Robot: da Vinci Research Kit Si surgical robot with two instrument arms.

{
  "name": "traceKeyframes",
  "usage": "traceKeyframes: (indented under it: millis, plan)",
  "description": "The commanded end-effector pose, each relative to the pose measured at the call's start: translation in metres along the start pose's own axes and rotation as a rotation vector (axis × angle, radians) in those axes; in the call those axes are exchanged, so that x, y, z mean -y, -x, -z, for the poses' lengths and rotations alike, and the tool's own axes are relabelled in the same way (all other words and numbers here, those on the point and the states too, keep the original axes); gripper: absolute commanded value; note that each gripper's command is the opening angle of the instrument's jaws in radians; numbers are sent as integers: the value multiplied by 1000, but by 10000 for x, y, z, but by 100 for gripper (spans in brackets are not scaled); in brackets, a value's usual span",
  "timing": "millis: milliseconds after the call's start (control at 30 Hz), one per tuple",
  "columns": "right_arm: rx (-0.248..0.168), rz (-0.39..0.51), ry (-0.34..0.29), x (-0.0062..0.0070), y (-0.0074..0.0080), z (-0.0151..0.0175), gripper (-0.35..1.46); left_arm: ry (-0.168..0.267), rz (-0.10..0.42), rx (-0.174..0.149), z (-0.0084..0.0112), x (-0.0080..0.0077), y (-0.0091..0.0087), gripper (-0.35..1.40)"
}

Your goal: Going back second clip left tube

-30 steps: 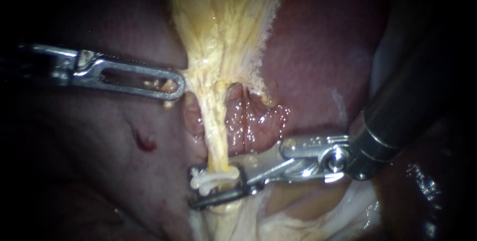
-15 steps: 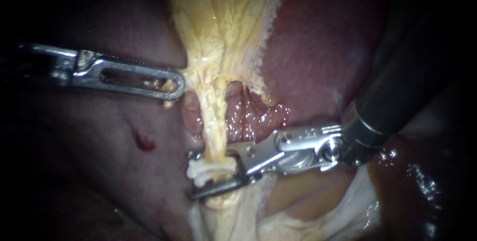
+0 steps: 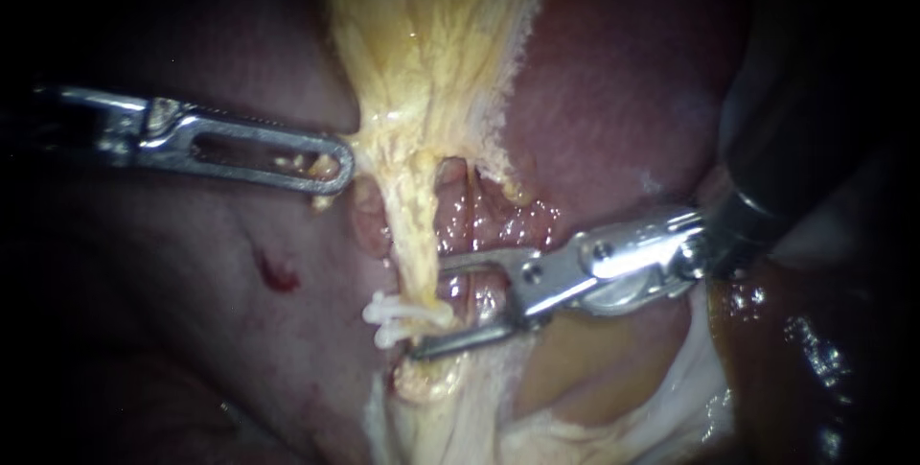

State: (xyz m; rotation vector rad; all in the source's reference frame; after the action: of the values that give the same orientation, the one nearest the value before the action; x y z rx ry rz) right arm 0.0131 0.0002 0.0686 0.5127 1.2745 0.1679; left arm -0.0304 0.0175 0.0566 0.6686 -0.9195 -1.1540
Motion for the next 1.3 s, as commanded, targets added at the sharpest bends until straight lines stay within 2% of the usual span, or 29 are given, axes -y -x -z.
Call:
traceKeyframes:
  millis: [33,200,467,800,1167,1300]
  plan:
    - [-2,9,5,0,-1,7,50,-1,0,0,1,0,0,-35]
    - [-8,49,33,0,-5,45,50,-1,0,0,1,0,1,-35]
    - [-28,65,41,-3,-15,85,50,-1,0,0,0,0,1,-35]
    - [-37,87,47,-7,-18,96,50,2,-2,3,-7,-2,-3,-35]
    - [-54,83,52,-10,-18,104,50,0,-13,5,-36,-17,-16,-35]
    - [-54,82,52,-10,-18,105,50,-3,-17,0,-55,-23,-20,-35]
